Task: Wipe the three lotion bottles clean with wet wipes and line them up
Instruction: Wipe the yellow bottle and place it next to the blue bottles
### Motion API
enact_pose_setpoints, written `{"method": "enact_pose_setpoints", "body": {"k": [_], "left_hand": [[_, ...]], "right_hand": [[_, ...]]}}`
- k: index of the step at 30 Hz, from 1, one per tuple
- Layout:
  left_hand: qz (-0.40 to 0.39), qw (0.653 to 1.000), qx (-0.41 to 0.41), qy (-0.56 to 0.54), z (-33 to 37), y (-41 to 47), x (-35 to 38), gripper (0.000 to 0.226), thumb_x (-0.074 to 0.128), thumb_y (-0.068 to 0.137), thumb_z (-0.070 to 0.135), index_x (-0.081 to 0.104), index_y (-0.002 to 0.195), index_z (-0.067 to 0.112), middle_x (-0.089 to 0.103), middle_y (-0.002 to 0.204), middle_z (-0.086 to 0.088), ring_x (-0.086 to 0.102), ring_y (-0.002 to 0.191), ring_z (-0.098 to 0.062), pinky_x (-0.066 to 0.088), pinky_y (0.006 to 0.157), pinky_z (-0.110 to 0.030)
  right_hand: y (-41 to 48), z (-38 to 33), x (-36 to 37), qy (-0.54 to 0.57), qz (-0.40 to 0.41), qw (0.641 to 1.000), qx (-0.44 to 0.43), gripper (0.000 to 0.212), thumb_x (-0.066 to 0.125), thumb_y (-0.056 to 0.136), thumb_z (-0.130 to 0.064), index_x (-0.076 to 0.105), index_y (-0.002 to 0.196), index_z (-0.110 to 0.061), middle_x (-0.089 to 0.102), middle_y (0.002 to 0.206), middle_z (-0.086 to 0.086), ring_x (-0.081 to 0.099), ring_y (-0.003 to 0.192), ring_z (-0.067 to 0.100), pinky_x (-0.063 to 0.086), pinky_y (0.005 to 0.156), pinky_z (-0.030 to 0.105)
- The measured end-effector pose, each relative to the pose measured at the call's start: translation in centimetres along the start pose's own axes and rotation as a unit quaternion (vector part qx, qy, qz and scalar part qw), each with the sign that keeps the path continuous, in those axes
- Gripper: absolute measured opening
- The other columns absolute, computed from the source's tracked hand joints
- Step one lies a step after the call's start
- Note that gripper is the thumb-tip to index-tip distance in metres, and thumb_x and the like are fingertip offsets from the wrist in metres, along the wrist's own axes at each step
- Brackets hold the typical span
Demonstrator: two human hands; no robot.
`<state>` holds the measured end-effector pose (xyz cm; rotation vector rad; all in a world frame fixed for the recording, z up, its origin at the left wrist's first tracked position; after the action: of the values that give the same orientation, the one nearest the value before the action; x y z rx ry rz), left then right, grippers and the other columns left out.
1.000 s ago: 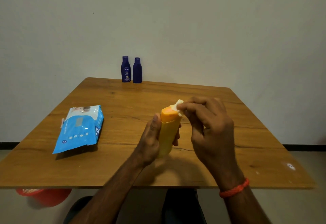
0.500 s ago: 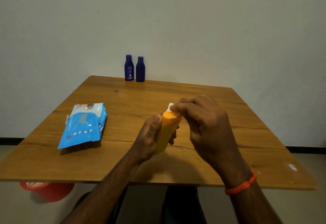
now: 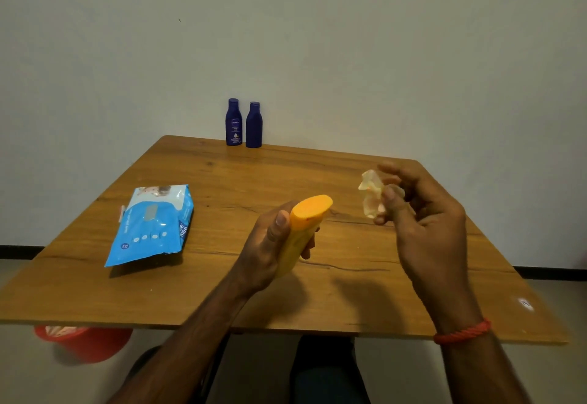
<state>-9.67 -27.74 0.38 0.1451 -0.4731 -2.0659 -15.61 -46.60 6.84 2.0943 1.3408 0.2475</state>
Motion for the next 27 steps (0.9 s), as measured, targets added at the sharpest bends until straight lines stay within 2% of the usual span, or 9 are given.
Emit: {"method": "enact_pose_setpoints", "body": {"k": [2, 5, 9, 11, 15, 18, 22, 25, 27], "left_hand": [[0.003, 1.0, 0.001, 0.009, -0.2, 0.1, 0.0, 0.064, 0.049, 0.075, 0.083, 0.071, 0.099, 0.027, 0.065, 0.087, -0.006, 0.062, 0.075, -0.018, 0.053, 0.064, -0.032], [0.004, 1.0, 0.004, 0.02, -0.5, 0.1, 0.2, 0.065, 0.048, 0.076, 0.083, 0.07, 0.099, 0.027, 0.065, 0.087, -0.006, 0.061, 0.075, -0.018, 0.053, 0.064, -0.033], [0.005, 0.999, 0.008, 0.052, -0.8, 0.1, 0.3, 0.076, 0.045, 0.079, 0.081, 0.064, 0.103, 0.011, 0.06, 0.087, -0.013, 0.058, 0.076, -0.02, 0.051, 0.065, -0.034], [0.004, 0.997, 0.01, 0.071, -0.9, 0.1, 0.4, 0.078, 0.043, 0.08, 0.082, 0.062, 0.105, 0.01, 0.06, 0.09, -0.015, 0.058, 0.077, -0.022, 0.051, 0.065, -0.035], [0.0, 0.995, 0.027, 0.093, -0.9, 0.1, 0.6, 0.077, 0.042, 0.083, 0.079, 0.063, 0.109, 0.01, 0.061, 0.092, -0.014, 0.057, 0.078, -0.024, 0.05, 0.064, -0.038], [0.0, 0.993, 0.033, 0.11, -1.0, 0.1, 0.5, 0.074, 0.04, 0.084, 0.078, 0.063, 0.11, 0.012, 0.061, 0.093, -0.015, 0.057, 0.079, -0.03, 0.05, 0.064, -0.038], [-0.01, 0.991, 0.044, 0.129, -1.1, 0.0, 0.4, 0.072, 0.039, 0.087, 0.075, 0.064, 0.107, 0.01, 0.06, 0.09, -0.014, 0.056, 0.077, -0.029, 0.049, 0.062, -0.042], [-0.012, 0.989, 0.063, 0.136, -1.0, 0.1, 0.4, 0.065, 0.04, 0.09, 0.072, 0.064, 0.095, 0.011, 0.058, 0.082, -0.011, 0.054, 0.07, -0.029, 0.047, 0.058, -0.041], [-0.019, 0.987, 0.073, 0.145, -0.9, 0.2, 0.5, 0.068, 0.04, 0.091, 0.07, 0.063, 0.092, 0.006, 0.057, 0.081, -0.013, 0.053, 0.068, -0.029, 0.046, 0.056, -0.042]], "right_hand": [[-0.2, 0.1, 0.0, 0.119, 0.006, 0.989, 0.084, 0.035, 0.052, 0.098, -0.001, 0.071, 0.117, -0.023, 0.065, 0.121, 0.001, 0.067, 0.1, 0.016, 0.06, 0.071, 0.028], [-0.6, -0.3, 0.4, 0.309, -0.009, 0.931, 0.194, 0.034, 0.05, 0.094, 0.007, 0.077, 0.103, -0.012, 0.069, 0.123, 0.006, 0.07, 0.101, 0.023, 0.058, 0.077, 0.026], [-1.1, -1.5, 0.9, 0.381, -0.066, 0.898, 0.211, 0.031, 0.057, 0.081, 0.008, 0.071, 0.107, 0.0, 0.071, 0.12, 0.007, 0.07, 0.107, 0.028, 0.059, 0.079, 0.027], [-1.4, -1.8, 1.2, 0.335, -0.079, 0.924, 0.17, 0.032, 0.066, 0.076, -0.001, 0.071, 0.107, -0.006, 0.071, 0.12, 0.006, 0.069, 0.11, 0.026, 0.059, 0.081, 0.029], [-1.5, -1.7, 1.6, 0.088, -0.061, 0.993, 0.055, 0.021, 0.073, 0.077, -0.02, 0.075, 0.095, -0.03, 0.075, 0.104, -0.01, 0.069, 0.103, 0.009, 0.059, 0.079, 0.027], [-1.3, -1.2, 1.8, -0.018, -0.054, 0.998, 0.027, 0.021, 0.076, 0.079, -0.024, 0.072, 0.092, -0.04, 0.073, 0.095, -0.014, 0.064, 0.09, 0.006, 0.053, 0.068, 0.027], [-1.5, -1.4, 1.9, -0.019, -0.08, 0.996, 0.036, 0.026, 0.074, 0.082, -0.023, 0.071, 0.104, -0.037, 0.072, 0.102, -0.014, 0.067, 0.098, 0.006, 0.061, 0.079, 0.034], [-2.0, -2.7, 1.8, -0.066, -0.148, 0.987, -0.022, 0.028, 0.072, 0.081, -0.028, 0.07, 0.108, -0.036, 0.071, 0.099, -0.016, 0.065, 0.094, 0.007, 0.057, 0.075, 0.025], [-1.8, -2.9, 1.7, -0.099, -0.149, 0.983, -0.044, 0.026, 0.071, 0.081, -0.03, 0.07, 0.106, -0.036, 0.07, 0.096, -0.017, 0.063, 0.093, 0.003, 0.054, 0.074, 0.017]]}}
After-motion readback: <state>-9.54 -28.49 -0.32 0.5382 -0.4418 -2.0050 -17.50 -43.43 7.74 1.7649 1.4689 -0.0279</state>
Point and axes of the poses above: each hand's wrist, its own y-axis towards the middle knuckle, its own x-axis out of the palm, z = x × y, the point moved 2 cm from there along y, towards the middle knuckle
